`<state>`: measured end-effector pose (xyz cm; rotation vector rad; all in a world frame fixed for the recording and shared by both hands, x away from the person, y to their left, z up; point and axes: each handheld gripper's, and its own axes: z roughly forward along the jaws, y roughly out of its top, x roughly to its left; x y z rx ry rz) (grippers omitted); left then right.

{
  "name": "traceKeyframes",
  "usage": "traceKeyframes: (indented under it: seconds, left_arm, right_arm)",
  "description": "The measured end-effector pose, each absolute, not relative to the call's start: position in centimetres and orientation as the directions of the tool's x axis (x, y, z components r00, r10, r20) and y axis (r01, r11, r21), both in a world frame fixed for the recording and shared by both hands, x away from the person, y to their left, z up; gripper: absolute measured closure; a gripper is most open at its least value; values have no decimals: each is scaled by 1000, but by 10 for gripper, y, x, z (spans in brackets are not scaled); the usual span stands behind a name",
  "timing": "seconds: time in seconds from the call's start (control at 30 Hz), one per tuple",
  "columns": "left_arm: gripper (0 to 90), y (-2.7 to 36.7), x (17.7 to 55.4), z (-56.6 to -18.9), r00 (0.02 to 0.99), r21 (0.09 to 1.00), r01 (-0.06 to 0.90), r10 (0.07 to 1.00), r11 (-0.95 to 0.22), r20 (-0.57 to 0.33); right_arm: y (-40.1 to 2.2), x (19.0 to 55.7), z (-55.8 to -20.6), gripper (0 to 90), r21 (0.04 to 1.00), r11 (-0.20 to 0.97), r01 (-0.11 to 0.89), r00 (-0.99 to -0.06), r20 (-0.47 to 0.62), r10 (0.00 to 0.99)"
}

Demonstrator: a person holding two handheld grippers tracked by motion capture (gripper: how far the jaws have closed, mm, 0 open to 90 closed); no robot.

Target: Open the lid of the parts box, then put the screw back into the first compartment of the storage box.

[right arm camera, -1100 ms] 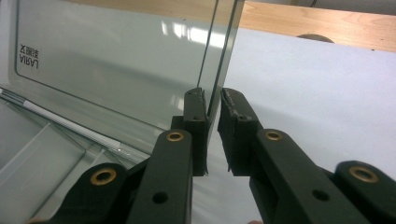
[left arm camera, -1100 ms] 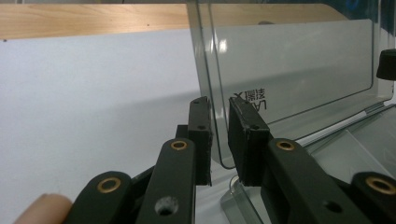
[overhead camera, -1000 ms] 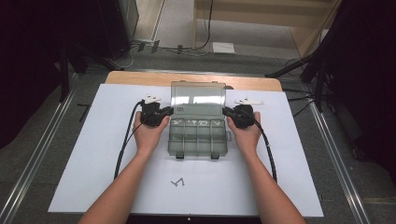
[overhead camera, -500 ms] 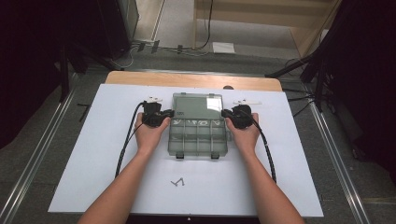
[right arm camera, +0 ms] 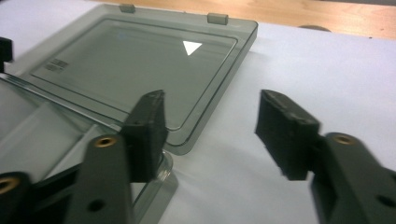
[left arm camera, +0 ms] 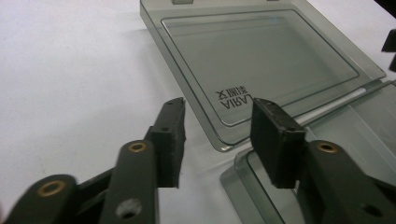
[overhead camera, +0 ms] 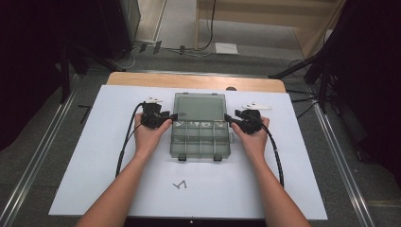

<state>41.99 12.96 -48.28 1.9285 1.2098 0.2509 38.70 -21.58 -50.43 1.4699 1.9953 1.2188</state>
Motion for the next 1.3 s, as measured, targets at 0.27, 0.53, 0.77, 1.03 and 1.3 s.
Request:
traceKeyframes:
  seconds: [0.27, 0.53, 0.77, 1.03, 1.3]
  left_arm:
    - [329, 130, 412, -474, 586, 726, 639, 772, -254, -246]
    - [0, 133, 402, -465, 672, 711, 622, 690, -329, -268]
    - [0, 137, 392, -455, 709, 698, 600, 664, -391, -237]
    - [0, 138, 382, -453, 727, 687, 588, 651, -428, -216]
    - [0, 138, 373, -453, 739, 665, 582, 645, -467, -194]
  right_arm:
    - [-223, 365, -494, 110, 834, 78, 547, -411, 185, 893]
    - [-231, 345, -494, 0, 850, 91, 519, -432, 169, 886]
    - [-249, 317, -493, 0, 867, 78, 491, -420, 157, 894]
    - [-267, 289, -492, 0, 880, 51, 472, -401, 162, 902]
    - [-282, 254, -490, 0, 896, 67, 440, -409, 134, 903]
